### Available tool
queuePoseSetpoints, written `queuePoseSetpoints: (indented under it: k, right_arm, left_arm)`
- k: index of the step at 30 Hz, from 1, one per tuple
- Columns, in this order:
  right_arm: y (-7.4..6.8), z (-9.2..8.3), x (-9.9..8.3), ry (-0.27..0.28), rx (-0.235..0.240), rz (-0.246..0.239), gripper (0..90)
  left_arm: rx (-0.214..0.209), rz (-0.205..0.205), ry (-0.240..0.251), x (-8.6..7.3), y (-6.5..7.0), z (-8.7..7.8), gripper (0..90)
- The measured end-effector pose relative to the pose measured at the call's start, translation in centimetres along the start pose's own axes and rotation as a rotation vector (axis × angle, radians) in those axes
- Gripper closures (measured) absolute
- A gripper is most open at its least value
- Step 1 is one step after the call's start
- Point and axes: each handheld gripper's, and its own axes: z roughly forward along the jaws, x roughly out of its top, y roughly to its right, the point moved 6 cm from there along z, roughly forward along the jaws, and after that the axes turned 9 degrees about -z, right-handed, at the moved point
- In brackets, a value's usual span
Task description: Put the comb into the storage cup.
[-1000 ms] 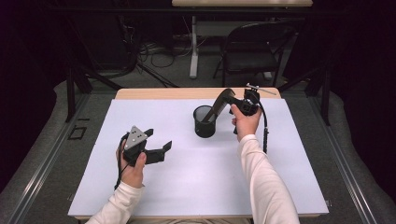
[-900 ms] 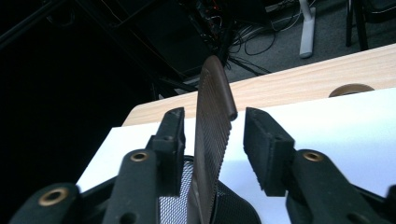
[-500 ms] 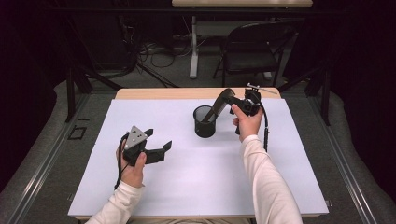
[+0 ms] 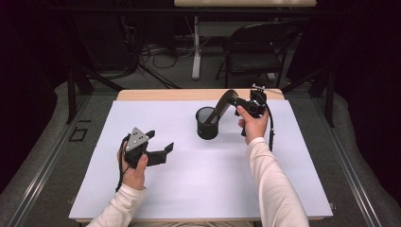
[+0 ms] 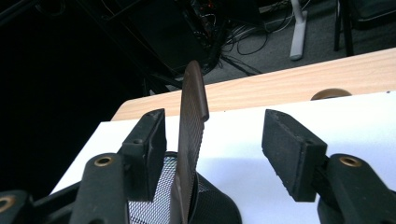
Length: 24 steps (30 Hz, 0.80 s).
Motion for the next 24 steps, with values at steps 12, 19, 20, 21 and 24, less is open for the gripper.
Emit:
queuePoseSetpoints:
  k: [12,19,20,21,24]
  right_arm:
    - [-0.06,0.01,-0.27,-0.026,-0.005,-0.014,32.5]
    - [-0.16,-0.07,-0.38,-0.042,-0.007,-0.030,28.4]
    - [-0.21,-0.11,-0.42,-0.047,-0.008,-0.034,27.0]
    - [-0.24,-0.12,-0.44,-0.050,-0.008,-0.040,25.2]
    - [-0.37,-0.27,-0.48,-0.059,-0.007,-0.055,23.7]
  left_arm:
    - [0.001,0.000,0.001,0.02,-0.02,-0.02,15.9]
    - [0.001,-0.003,0.001,0.04,-0.10,-0.03,15.9]
    - [0.001,-0.003,0.003,0.04,-0.10,-0.03,15.8]
    - [0.001,-0.003,0.003,0.05,-0.10,-0.03,15.9]
    - [0.001,-0.004,0.004,0.05,-0.11,-0.04,15.9]
